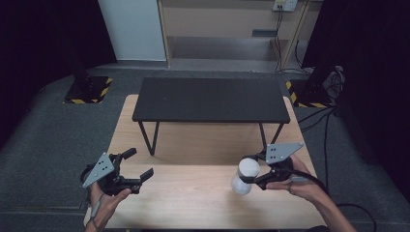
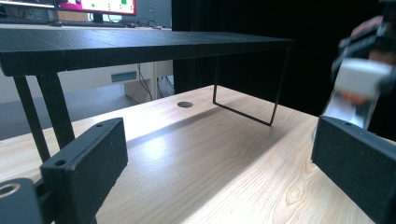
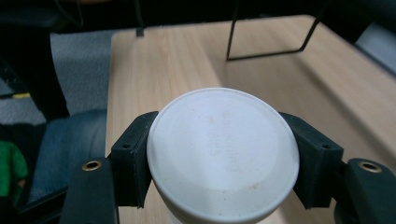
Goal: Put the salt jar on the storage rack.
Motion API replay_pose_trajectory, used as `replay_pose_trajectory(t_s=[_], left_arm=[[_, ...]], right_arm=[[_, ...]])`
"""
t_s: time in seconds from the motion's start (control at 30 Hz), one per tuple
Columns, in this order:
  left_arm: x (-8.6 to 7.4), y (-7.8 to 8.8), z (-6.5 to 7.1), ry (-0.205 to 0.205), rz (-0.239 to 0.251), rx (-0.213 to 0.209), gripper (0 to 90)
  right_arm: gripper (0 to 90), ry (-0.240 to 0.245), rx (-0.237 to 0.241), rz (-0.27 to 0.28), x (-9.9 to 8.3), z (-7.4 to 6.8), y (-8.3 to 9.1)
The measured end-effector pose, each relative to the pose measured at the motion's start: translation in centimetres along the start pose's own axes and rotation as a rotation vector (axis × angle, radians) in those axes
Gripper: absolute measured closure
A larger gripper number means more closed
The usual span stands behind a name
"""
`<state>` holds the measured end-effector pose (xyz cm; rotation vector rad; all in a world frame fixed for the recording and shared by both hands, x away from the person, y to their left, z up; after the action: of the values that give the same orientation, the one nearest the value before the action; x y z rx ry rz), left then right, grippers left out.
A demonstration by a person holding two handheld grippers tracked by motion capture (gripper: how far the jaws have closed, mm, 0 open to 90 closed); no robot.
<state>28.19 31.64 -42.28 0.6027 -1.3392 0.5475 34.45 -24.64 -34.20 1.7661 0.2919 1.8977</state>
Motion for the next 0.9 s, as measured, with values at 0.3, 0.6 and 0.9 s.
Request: replay_pose_trajectory(t_s=[0.3, 0.6, 0.9], left_arm=[[0.0, 0.0, 0.1, 0.0, 0.002, -0.003, 2.4], [0.0, 0.0, 0.0, 0.003, 0.0, -0.004, 2.4], [0.0, 0.0, -0.1, 0.007, 0.006, -0.006, 2.3]], right_arm=[[33.7, 0.035, -0.063, 0.052, 7.9, 1.3, 6.1], [33.7, -0.022, -0.146, 0.049, 13.3, 3.9, 8.8], [33.6, -0.046, -0.246, 0.019, 16.2, 7.1, 8.5]])
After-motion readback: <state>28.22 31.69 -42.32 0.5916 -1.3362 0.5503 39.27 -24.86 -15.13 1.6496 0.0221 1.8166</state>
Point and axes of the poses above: each handheld gripper's, and its own axes: y roughly backward along the jaws, x roughly out of its top, z roughly to its right, the point moved 9 cm from there along -y, roughly forward along the jaws, and after that the axes turned 5 degrees about y, right-handed, at the moved point
